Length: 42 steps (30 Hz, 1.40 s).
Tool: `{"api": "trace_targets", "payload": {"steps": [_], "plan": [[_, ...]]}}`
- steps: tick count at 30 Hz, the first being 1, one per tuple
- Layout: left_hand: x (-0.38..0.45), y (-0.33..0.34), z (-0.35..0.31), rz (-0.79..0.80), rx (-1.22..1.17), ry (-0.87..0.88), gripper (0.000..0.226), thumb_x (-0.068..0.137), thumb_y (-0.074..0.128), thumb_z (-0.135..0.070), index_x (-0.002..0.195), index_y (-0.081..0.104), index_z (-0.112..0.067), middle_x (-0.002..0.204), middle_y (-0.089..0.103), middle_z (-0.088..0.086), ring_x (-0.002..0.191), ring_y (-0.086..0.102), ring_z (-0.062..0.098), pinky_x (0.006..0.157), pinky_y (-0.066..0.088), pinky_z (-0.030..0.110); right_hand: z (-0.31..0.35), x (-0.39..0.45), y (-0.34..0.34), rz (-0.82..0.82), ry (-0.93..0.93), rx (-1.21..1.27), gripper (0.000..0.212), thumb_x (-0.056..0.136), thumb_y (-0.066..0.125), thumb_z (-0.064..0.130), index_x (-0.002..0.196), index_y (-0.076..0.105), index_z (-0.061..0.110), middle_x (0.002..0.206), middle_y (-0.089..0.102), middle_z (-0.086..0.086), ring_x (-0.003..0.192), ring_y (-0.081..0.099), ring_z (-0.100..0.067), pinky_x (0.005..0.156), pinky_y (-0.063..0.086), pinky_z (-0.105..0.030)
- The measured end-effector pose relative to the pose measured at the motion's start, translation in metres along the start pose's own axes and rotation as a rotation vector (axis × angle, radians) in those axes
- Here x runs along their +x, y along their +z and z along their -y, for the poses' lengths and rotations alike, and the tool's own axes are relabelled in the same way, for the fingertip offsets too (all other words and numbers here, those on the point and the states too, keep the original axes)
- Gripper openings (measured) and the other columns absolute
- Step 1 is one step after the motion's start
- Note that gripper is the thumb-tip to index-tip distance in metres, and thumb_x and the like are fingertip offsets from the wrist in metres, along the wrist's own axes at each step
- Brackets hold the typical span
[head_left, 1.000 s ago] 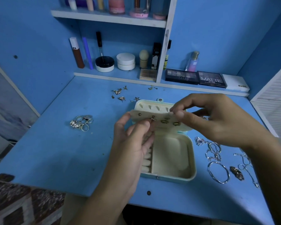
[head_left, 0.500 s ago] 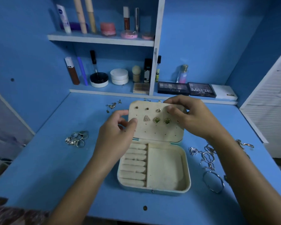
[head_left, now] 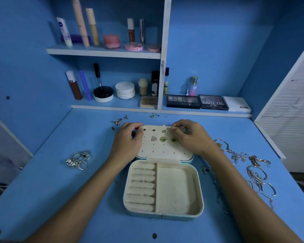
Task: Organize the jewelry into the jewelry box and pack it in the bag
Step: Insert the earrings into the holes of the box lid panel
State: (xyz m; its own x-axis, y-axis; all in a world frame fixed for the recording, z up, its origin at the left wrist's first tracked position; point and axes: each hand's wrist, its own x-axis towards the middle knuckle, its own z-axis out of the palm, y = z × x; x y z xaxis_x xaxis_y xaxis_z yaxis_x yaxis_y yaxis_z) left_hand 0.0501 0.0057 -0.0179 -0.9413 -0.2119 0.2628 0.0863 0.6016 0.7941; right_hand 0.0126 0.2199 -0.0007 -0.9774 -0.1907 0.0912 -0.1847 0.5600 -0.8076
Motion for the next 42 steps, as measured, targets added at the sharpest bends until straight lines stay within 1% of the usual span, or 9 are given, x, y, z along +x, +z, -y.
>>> {"api": "trace_targets", "payload": {"steps": [6,10,14,19,25,29,34,37,42], "plan": [[0.0,0.002,0.005,0.018,-0.037,-0.029,0.024,0.097,0.055,-0.016,0.115,0.07,-0.02,0.108,0.059,-0.014,0.102,0.057,0.004,0.083,0.038,0.007,-0.007,0.0,0.005,0.01,0.001,-0.065,0.02,0.096,0.06,0.04,0.103,0.07,0.024,0.1,0.069,0.007,0.102,0.059,-0.017,0.086,0.048,-0.031],[0.001,0.003,0.005,0.021,-0.016,-0.034,0.024,0.098,0.055,-0.019,0.116,0.07,-0.021,0.112,0.061,-0.011,0.101,0.056,0.002,0.081,0.036,0.003,-0.009,0.0,0.007,0.014,0.015,-0.058,0.019,0.095,0.06,0.042,0.103,0.069,0.027,0.099,0.069,0.011,0.105,0.058,-0.018,0.091,0.05,-0.036],[0.007,-0.003,0.006,0.0,0.019,-0.002,0.02,0.098,0.056,-0.023,0.11,0.071,-0.022,0.109,0.063,-0.012,0.092,0.056,-0.006,0.077,0.037,0.005,-0.009,-0.001,0.007,0.008,0.008,-0.053,0.019,0.095,0.06,0.042,0.103,0.069,0.027,0.098,0.069,0.011,0.102,0.059,-0.015,0.085,0.048,-0.03],[0.029,-0.027,0.015,-0.137,0.184,0.009,0.018,0.093,0.059,-0.013,0.105,0.072,-0.013,0.1,0.062,-0.004,0.081,0.057,0.011,0.078,0.037,0.015,-0.007,-0.003,0.005,-0.005,0.001,-0.059,0.02,0.096,0.061,0.04,0.104,0.07,0.024,0.098,0.069,0.011,0.097,0.061,-0.011,0.082,0.048,-0.028],[0.06,-0.055,0.031,-0.195,0.32,-0.198,0.015,0.09,0.059,-0.018,0.088,0.071,-0.009,0.09,0.072,0.007,0.09,0.063,0.026,0.078,0.048,0.029,-0.006,-0.003,0.005,-0.005,-0.005,-0.073,0.019,0.096,0.061,0.039,0.104,0.069,0.025,0.096,0.069,0.01,0.093,0.061,-0.011,0.076,0.045,-0.025],[0.073,-0.065,0.034,-0.065,0.421,-0.345,0.035,0.091,0.055,-0.028,0.062,0.046,-0.013,0.062,0.049,0.006,0.064,0.049,0.024,0.057,0.038,0.028,-0.006,-0.003,0.005,0.003,0.004,-0.07,0.02,0.096,0.06,0.04,0.105,0.069,0.025,0.095,0.068,0.011,0.093,0.061,-0.01,0.074,0.043,-0.022],[0.08,-0.063,0.036,0.019,0.395,-0.422,0.037,0.09,0.06,-0.042,0.069,0.054,-0.012,0.078,0.06,0.011,0.078,0.057,0.029,0.068,0.044,0.03,-0.007,-0.003,0.006,0.003,0.004,-0.073,0.022,0.096,0.06,0.041,0.106,0.069,0.024,0.1,0.069,0.008,0.099,0.06,-0.013,0.084,0.048,-0.03],[0.081,-0.06,0.036,0.014,0.368,-0.441,0.038,0.088,0.064,-0.043,0.068,0.052,-0.013,0.077,0.058,0.01,0.073,0.055,0.026,0.065,0.042,0.03,-0.008,-0.003,0.006,0.0,0.004,-0.071,0.022,0.095,0.06,0.041,0.106,0.069,0.024,0.1,0.07,0.008,0.098,0.06,-0.014,0.083,0.048,-0.029],[0.083,-0.059,0.035,0.025,0.352,-0.475,0.04,0.087,0.069,-0.042,0.087,0.07,-0.003,0.096,0.069,0.014,0.082,0.058,0.026,0.076,0.048,0.031,-0.007,-0.003,0.005,0.005,0.0,-0.089,0.022,0.096,0.059,0.041,0.107,0.069,0.025,0.102,0.07,0.008,0.099,0.061,-0.013,0.085,0.049,-0.03]]}}
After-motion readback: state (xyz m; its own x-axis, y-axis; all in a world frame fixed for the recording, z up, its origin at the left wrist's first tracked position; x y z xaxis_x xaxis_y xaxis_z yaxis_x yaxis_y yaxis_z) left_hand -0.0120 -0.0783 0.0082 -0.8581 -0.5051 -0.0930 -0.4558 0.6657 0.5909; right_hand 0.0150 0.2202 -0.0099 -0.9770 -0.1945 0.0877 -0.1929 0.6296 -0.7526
